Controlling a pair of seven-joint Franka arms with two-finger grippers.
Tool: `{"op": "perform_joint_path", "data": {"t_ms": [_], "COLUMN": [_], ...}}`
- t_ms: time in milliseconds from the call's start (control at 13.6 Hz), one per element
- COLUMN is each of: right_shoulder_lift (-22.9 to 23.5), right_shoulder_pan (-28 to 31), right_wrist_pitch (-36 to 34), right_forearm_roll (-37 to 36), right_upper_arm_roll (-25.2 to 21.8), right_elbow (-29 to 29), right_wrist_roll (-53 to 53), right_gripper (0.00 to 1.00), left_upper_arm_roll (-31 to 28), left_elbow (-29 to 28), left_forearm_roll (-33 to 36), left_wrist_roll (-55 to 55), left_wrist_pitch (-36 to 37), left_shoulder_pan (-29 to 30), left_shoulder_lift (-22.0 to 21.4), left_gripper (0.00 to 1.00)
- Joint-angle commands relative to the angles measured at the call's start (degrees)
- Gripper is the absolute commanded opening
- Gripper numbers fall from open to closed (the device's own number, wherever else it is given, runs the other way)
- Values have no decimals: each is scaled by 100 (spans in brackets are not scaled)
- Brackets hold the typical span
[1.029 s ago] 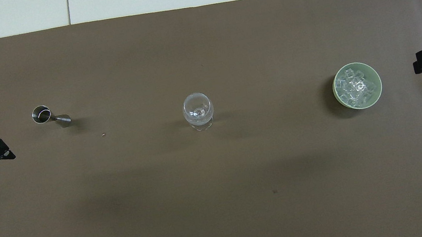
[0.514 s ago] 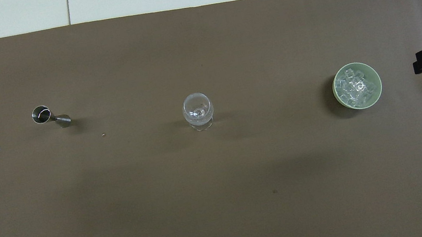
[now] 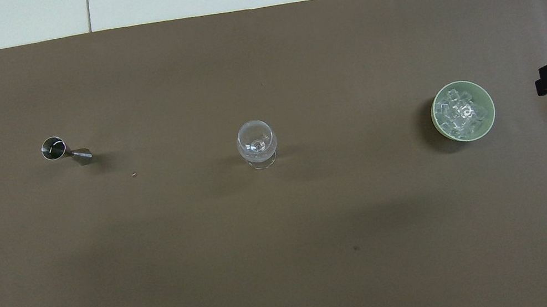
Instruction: Pour wine and add ice with both arms
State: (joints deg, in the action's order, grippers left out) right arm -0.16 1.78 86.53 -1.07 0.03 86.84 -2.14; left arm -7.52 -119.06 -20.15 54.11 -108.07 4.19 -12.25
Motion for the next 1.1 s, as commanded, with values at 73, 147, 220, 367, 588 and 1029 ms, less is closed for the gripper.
{"op": "perform_joint_path", "data": {"t_ms": [73,147,220,367,588,1029], "right_shoulder_lift": [-98,-98,-98,-98,-98,-98], "right_shoulder_pan": [-2,-2,-2,-2,-2,-2], "right_wrist_pitch": [-5,-5,-5,-5,-5,-5], "right_forearm_roll": [98,98,98,98,98,98], "right_upper_arm_roll": [-12,-12,-12,-12,-12,-12], "right_elbow": [105,105,105,105,105,105], "right_wrist_roll": [21,21,21,21,21,21], "right_gripper": [100,100,100,100,100,100], "left_upper_arm_roll": [49,49,49,49,49,40], "left_elbow": [-521,-574,-592,-601,-601,-592], "left_forearm_roll": [-602,-657,-666,-1077,-1403,-2176], "left_wrist_roll": [82,91,134,249,328,1074], "left_wrist_pitch": [-135,-135,-144,-144,-126,-547], "left_shoulder_pan": [214,258,267,458,574,758], "left_shoulder_lift": [-374,-366,-357,-183,90,653], "left_gripper": [100,100,100,100,100,100]}}
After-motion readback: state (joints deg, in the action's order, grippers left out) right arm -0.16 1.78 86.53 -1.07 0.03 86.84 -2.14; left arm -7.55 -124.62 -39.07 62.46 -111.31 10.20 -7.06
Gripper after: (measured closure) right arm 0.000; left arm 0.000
